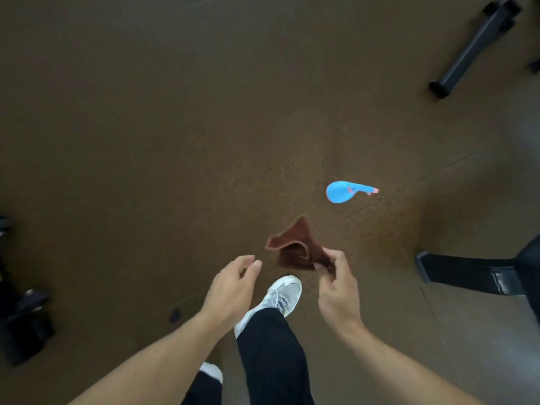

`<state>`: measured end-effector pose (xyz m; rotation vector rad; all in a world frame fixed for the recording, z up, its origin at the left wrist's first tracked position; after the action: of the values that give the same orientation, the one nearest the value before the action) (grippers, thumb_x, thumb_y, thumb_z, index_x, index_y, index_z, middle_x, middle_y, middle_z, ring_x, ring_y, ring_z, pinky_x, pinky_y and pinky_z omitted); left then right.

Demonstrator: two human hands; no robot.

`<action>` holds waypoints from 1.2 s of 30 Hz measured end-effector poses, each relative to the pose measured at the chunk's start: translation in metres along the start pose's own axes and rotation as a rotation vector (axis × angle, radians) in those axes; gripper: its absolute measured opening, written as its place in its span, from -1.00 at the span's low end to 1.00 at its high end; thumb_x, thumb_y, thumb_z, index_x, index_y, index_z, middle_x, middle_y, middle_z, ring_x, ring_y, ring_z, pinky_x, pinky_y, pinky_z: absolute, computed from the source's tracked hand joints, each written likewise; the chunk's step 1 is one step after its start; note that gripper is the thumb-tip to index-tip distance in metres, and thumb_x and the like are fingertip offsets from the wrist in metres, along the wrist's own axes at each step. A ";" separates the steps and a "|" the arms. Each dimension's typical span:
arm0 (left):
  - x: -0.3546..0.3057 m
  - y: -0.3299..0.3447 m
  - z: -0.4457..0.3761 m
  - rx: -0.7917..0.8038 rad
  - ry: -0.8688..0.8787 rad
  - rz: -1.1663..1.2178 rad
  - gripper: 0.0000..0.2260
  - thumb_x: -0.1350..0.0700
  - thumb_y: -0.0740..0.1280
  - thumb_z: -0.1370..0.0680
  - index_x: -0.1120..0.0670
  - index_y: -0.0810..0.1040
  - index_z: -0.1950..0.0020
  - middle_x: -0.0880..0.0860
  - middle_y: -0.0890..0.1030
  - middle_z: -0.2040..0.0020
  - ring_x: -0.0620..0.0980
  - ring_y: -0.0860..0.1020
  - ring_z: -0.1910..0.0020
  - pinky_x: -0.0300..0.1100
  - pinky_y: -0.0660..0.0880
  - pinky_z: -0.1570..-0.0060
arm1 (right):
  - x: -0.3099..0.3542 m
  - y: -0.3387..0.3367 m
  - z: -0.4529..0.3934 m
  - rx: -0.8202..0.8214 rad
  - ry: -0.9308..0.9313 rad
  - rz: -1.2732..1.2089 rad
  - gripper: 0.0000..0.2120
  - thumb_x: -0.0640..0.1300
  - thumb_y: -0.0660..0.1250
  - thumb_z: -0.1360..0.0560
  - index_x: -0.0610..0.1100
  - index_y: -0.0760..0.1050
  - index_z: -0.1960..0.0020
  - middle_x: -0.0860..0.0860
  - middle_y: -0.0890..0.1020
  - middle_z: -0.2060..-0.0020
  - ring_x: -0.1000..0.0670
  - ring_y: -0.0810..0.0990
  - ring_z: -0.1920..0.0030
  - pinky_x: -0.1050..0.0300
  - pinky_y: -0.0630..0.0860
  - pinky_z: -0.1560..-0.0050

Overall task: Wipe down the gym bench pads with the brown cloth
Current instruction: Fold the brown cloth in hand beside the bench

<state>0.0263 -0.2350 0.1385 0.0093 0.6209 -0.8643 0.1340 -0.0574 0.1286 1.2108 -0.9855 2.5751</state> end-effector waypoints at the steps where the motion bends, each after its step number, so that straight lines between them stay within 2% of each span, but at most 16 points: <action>1: 0.011 -0.017 0.013 -0.023 -0.066 0.158 -0.60 -0.20 0.20 -0.65 -0.02 0.54 -0.36 -0.14 0.60 -0.26 -0.20 0.53 -0.23 -0.29 0.40 -0.19 | 0.017 0.023 0.028 0.105 -0.025 -0.022 -0.60 -0.30 0.30 -0.66 0.25 0.54 -0.13 0.24 0.69 -0.06 0.17 0.63 -0.15 0.25 0.50 -0.15; 3: 0.034 -0.059 0.039 -0.047 -0.168 0.498 -0.52 -0.34 0.26 -0.55 -0.01 0.61 -0.23 -0.11 0.69 -0.12 -0.19 0.62 -0.08 -0.32 0.47 -0.09 | 0.051 0.070 0.084 0.324 -0.124 -0.038 -0.61 -0.33 0.29 -0.65 0.15 0.56 -0.21 0.21 0.67 -0.17 0.10 0.62 -0.26 0.19 0.52 -0.23; 5: 0.068 -0.106 0.067 -0.075 -0.239 0.748 -0.44 -0.38 0.37 -0.41 0.01 0.65 -0.19 -0.03 0.74 -0.05 -0.04 0.70 -0.05 -0.11 0.56 -0.17 | 0.073 0.121 0.131 0.503 -0.252 -0.012 -0.66 -0.34 0.30 -0.60 0.05 0.56 -0.23 0.22 0.59 -0.30 0.06 0.56 -0.36 0.16 0.51 -0.30; 8: 0.128 -0.172 0.112 -0.216 -0.267 0.954 -0.62 -0.08 0.47 -0.49 0.10 0.64 -0.21 0.10 0.75 -0.02 0.09 0.71 -0.05 0.07 0.58 -0.21 | 0.108 0.191 0.188 0.721 -0.417 0.099 -0.69 -0.13 0.34 -0.56 0.19 0.54 -0.22 0.29 0.48 -0.40 0.08 0.46 -0.46 0.25 0.40 -0.40; 11: 0.184 -0.224 0.158 -0.408 -0.287 1.193 -0.76 0.04 0.34 -0.63 0.17 0.66 -0.16 0.16 0.74 0.01 0.11 0.72 0.01 0.02 0.62 -0.05 | 0.141 0.247 0.227 0.786 -0.391 0.056 -0.67 -0.15 0.37 -0.57 0.17 0.58 -0.26 0.22 0.56 -0.35 0.07 0.52 -0.42 0.19 0.44 -0.38; 13: 0.208 -0.254 0.186 -0.501 -0.263 1.314 -0.77 0.04 0.31 -0.65 0.16 0.67 -0.12 0.14 0.75 0.03 0.06 0.73 0.05 -0.05 0.61 0.07 | 0.160 0.275 0.237 0.771 -0.287 0.051 -0.43 -0.31 0.36 -0.56 0.22 0.45 -0.40 0.24 0.57 -0.33 0.15 0.51 -0.39 0.20 0.46 -0.36; 15: 0.225 -0.279 0.212 -0.553 -0.219 1.325 -0.79 0.03 0.32 -0.64 0.11 0.68 -0.11 0.08 0.76 0.03 0.02 0.73 0.03 -0.06 0.61 0.04 | 0.175 0.304 0.237 0.876 -0.222 0.223 -0.14 -0.41 0.35 -0.50 0.35 0.19 -0.53 0.31 0.41 -0.44 0.27 0.36 -0.46 0.41 0.38 -0.31; 17: 0.240 -0.300 0.235 -0.570 -0.147 1.245 -0.80 -0.01 0.34 -0.63 0.05 0.69 -0.11 0.01 0.76 0.02 0.00 0.71 -0.05 -0.02 0.60 -0.11 | 0.186 0.333 0.238 1.049 -0.245 0.421 0.02 -0.45 0.35 -0.46 0.39 0.01 -0.56 0.37 0.24 -0.49 0.25 0.21 -0.52 0.56 0.31 -0.19; 20: 0.254 -0.329 0.257 -0.541 -0.026 1.094 -0.84 -0.02 0.35 -0.63 -0.07 0.69 -0.14 -0.11 0.74 -0.04 -0.15 0.67 -0.09 -0.13 0.54 -0.23 | 0.225 0.371 0.248 1.178 -0.410 0.579 -0.10 -0.46 0.41 -0.44 0.40 0.16 -0.38 0.44 0.23 -0.33 0.20 0.27 -0.42 0.67 0.19 -0.13; 23: 0.267 -0.347 0.265 -0.530 0.042 1.010 -0.79 -0.09 0.36 -0.60 -0.16 0.66 -0.21 -0.15 0.71 -0.12 -0.19 0.63 -0.16 -0.17 0.49 -0.28 | 0.259 0.407 0.255 1.320 -0.375 0.631 -0.47 -0.45 0.50 -0.42 0.15 0.50 -0.08 0.20 0.59 -0.03 0.21 0.60 -0.04 0.54 0.42 0.08; 25: 0.273 -0.355 0.267 -0.540 0.042 1.047 -0.72 -0.13 0.34 -0.55 -0.14 0.65 -0.23 -0.12 0.71 -0.14 -0.15 0.63 -0.18 -0.10 0.47 -0.32 | 0.270 0.424 0.256 1.398 -0.331 0.613 -0.69 -0.46 0.48 -0.45 -0.08 0.60 0.00 0.10 0.68 0.17 0.26 0.65 0.15 0.46 0.48 0.15; 27: 0.277 -0.364 0.266 -0.601 0.025 1.078 -0.71 -0.14 0.33 -0.57 -0.10 0.64 -0.24 -0.11 0.69 -0.15 -0.14 0.61 -0.22 -0.11 0.46 -0.32 | 0.273 0.435 0.253 1.437 -0.287 0.597 -0.80 -0.46 0.43 -0.47 -0.20 0.63 0.03 0.06 0.71 0.21 0.18 0.64 0.16 0.40 0.49 0.11; 29: 0.281 -0.378 0.265 -0.754 -0.050 0.966 -0.78 -0.14 0.34 -0.60 -0.13 0.61 -0.20 -0.14 0.63 -0.15 -0.15 0.52 -0.26 -0.16 0.41 -0.32 | 0.276 0.442 0.248 1.450 -0.236 0.561 -0.81 -0.40 0.40 -0.43 -0.17 0.60 0.04 0.06 0.69 0.22 0.12 0.63 0.14 0.27 0.55 0.07; 31: 0.288 -0.395 0.264 -0.902 -0.119 0.960 -0.77 -0.16 0.35 -0.58 -0.12 0.61 -0.18 -0.10 0.65 -0.13 -0.12 0.55 -0.23 -0.08 0.43 -0.32 | 0.284 0.449 0.239 1.452 -0.160 0.541 -0.74 -0.23 0.35 -0.31 -0.14 0.53 0.00 -0.04 0.62 0.22 0.02 0.57 0.14 0.06 0.54 0.08; 33: 0.289 -0.415 0.262 -0.996 -0.116 1.088 -0.78 -0.08 0.37 -0.60 -0.06 0.64 -0.19 -0.09 0.71 -0.11 -0.13 0.63 -0.17 -0.04 0.48 -0.31 | 0.302 0.454 0.228 1.427 -0.071 0.509 -0.66 -0.19 0.31 -0.28 -0.14 0.48 -0.06 -0.08 0.61 0.19 -0.03 0.55 0.15 0.08 0.49 0.12; 36: 0.283 -0.444 0.253 -1.087 -0.059 1.282 -0.80 0.11 0.28 -0.67 -0.02 0.63 -0.24 -0.12 0.71 -0.13 -0.18 0.64 -0.17 -0.30 0.53 -0.14 | 0.344 0.472 0.214 1.519 0.019 0.553 -0.48 -0.26 0.34 -0.36 0.06 0.49 -0.28 -0.13 0.73 -0.01 -0.06 0.70 0.02 0.03 0.58 -0.07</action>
<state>-0.0249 -0.7921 0.3068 -0.5423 0.7899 0.7609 -0.1351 -0.6075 0.2398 1.0478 1.1492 3.7324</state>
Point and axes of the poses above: each hand's wrist, its own z-axis away from the middle knuckle, its own y-axis out of the palm, x = y × z, the point moved 1 cm from there along -z, towards the middle knuckle
